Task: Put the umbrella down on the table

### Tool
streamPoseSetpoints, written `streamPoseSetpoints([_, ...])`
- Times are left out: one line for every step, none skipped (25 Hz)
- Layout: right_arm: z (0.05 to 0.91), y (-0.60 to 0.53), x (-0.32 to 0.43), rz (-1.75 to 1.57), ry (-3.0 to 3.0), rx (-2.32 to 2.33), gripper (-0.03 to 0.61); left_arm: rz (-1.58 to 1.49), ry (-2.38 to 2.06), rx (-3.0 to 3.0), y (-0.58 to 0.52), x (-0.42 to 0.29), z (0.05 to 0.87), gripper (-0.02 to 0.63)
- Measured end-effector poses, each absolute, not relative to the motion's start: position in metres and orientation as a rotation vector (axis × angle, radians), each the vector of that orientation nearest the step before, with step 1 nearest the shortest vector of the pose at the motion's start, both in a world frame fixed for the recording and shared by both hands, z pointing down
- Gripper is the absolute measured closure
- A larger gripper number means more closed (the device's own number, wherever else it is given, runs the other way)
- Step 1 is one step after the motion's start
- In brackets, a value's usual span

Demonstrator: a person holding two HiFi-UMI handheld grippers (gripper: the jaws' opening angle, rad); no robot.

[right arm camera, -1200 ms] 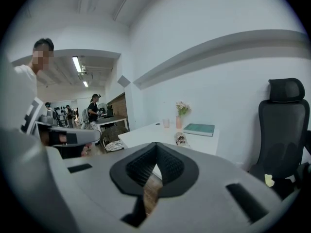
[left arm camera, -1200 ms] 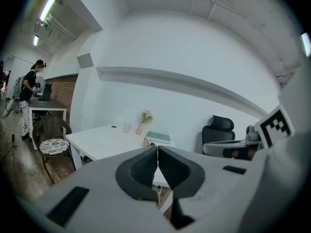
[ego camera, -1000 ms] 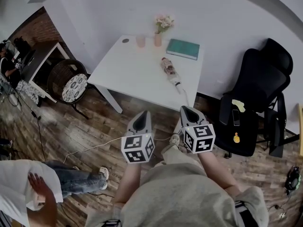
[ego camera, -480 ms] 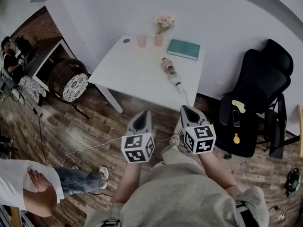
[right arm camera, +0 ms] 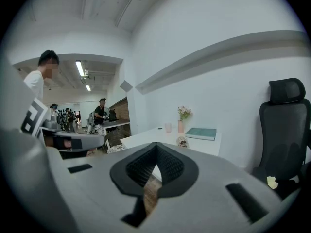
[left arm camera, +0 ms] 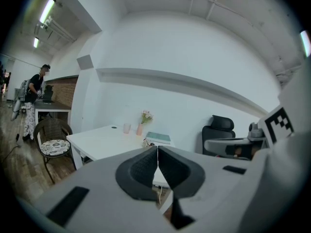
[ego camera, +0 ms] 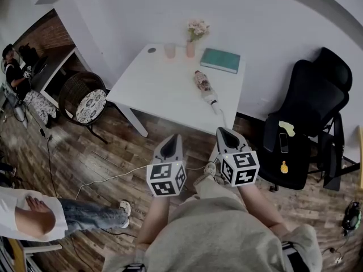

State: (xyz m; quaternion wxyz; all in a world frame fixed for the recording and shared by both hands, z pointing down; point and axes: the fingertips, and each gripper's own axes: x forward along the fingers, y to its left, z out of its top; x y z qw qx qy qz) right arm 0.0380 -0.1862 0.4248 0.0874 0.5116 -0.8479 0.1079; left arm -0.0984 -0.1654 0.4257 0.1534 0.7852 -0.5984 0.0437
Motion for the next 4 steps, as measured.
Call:
streamPoseSetpoints([0.4241,-0.187,0.0378,0.32,-2.527,1.523,0.578,0.124,-1.715,2.253,-0.1661,-0.098,0.4253,0.606])
streamPoseSetpoints([0.4234,-0.1878,0.0377,0.318,-2.528,1.523,0.578,0.123,-1.715,2.253,-0.1668,-0.0978,0.4248,0.606])
streamPoseSetpoints([0.4228,-0.1887,0.0375,0.316,-2.529,1.523,0.578,0.121,-1.715,2.254,-0.1676,-0.0977,0.4243,0.606])
streamPoseSetpoints([0.4222,-0.1896,0.0374,0.315,-2.531,1.522,0.578,0.119,-1.716,2.254,-0.1685,-0.0976,0.4238,0.606])
